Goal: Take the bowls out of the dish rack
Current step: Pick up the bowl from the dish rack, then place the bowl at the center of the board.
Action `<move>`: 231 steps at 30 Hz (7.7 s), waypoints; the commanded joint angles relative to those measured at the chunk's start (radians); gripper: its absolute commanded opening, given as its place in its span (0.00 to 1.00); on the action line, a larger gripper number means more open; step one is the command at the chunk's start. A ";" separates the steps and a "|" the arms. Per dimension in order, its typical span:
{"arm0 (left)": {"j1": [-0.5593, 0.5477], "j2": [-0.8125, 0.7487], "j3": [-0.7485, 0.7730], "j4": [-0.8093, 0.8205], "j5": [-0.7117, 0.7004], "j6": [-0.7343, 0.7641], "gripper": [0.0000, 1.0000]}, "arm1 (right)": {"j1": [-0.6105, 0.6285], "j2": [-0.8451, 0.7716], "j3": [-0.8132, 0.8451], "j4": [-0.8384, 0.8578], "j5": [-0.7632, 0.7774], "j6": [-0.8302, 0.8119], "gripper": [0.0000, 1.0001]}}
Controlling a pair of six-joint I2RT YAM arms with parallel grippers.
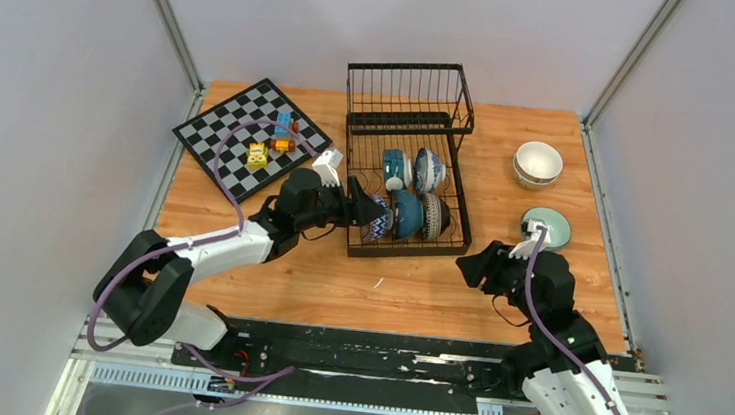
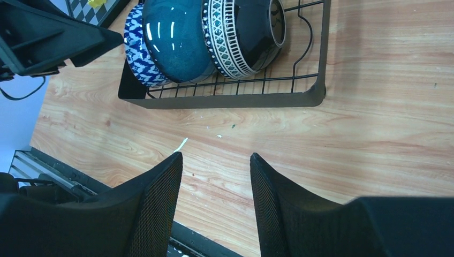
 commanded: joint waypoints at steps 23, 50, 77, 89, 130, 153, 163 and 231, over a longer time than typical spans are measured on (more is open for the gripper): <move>0.027 0.227 -0.007 0.271 0.187 -0.074 0.40 | 0.030 0.037 -0.005 0.077 -0.003 0.014 0.53; 0.080 0.323 -0.065 0.605 0.269 -0.248 0.00 | 0.030 0.031 -0.007 0.073 -0.015 0.021 0.53; 0.152 0.284 -0.119 0.872 0.314 -0.435 0.00 | 0.030 0.035 0.005 0.065 -0.017 0.020 0.52; 0.152 0.197 -0.132 0.796 0.309 -0.396 0.00 | 0.030 0.030 0.009 0.064 -0.010 0.023 0.52; -0.893 -0.517 0.194 -0.997 -0.760 0.879 0.00 | 0.357 0.590 0.664 -0.323 -0.075 -0.271 0.59; -1.023 -0.350 0.154 -1.038 -0.582 1.444 0.00 | 0.589 0.828 0.917 -0.554 0.076 -0.349 0.61; -1.026 -0.336 0.166 -1.034 -0.563 1.450 0.00 | 0.690 0.877 0.851 -0.491 0.091 -0.299 0.55; -0.699 -0.506 0.104 -0.627 -0.894 -0.150 1.00 | 0.648 0.570 0.473 -0.344 0.484 -0.052 0.00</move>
